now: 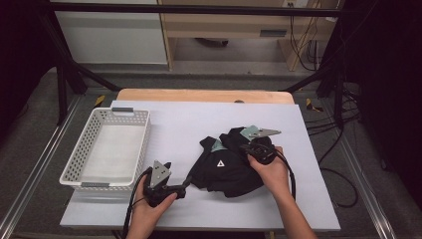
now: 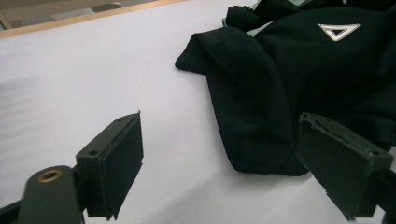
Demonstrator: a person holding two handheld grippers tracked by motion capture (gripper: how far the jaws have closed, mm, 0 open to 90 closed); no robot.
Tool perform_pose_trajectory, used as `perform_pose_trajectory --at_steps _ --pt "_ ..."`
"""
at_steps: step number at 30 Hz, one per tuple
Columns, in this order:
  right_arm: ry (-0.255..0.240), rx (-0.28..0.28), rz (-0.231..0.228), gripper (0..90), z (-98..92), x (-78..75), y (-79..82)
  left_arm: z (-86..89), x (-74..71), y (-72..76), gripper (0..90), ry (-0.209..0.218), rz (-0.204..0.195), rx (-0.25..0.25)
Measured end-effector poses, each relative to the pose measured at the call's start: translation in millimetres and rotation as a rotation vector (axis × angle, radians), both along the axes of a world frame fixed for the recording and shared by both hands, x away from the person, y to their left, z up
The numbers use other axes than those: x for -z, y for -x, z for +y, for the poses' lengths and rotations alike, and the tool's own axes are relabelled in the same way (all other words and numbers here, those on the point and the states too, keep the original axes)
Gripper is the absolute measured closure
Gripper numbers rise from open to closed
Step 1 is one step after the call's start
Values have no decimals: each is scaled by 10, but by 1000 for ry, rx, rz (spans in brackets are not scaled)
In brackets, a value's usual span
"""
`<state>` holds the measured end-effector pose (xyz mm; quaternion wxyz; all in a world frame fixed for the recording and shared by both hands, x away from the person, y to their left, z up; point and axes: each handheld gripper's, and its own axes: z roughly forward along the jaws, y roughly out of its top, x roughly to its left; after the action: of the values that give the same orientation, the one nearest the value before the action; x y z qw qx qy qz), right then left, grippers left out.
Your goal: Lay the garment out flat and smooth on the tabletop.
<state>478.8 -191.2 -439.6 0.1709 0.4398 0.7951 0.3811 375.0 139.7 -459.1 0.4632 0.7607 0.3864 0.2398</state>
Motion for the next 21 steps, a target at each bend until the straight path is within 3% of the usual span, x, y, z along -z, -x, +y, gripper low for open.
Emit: perform_pose_trajectory --at_steps 7,12,21 --pt "-3 53 -41 893 -179 -72 58 -10 13 3 149 -1 6 7" --pt "11 132 -66 892 -380 -84 87 10 -2 -3 143 8 3 -3" --pt "20 259 -54 892 -806 -40 121 20 -4 -11 142 13 5 -4"
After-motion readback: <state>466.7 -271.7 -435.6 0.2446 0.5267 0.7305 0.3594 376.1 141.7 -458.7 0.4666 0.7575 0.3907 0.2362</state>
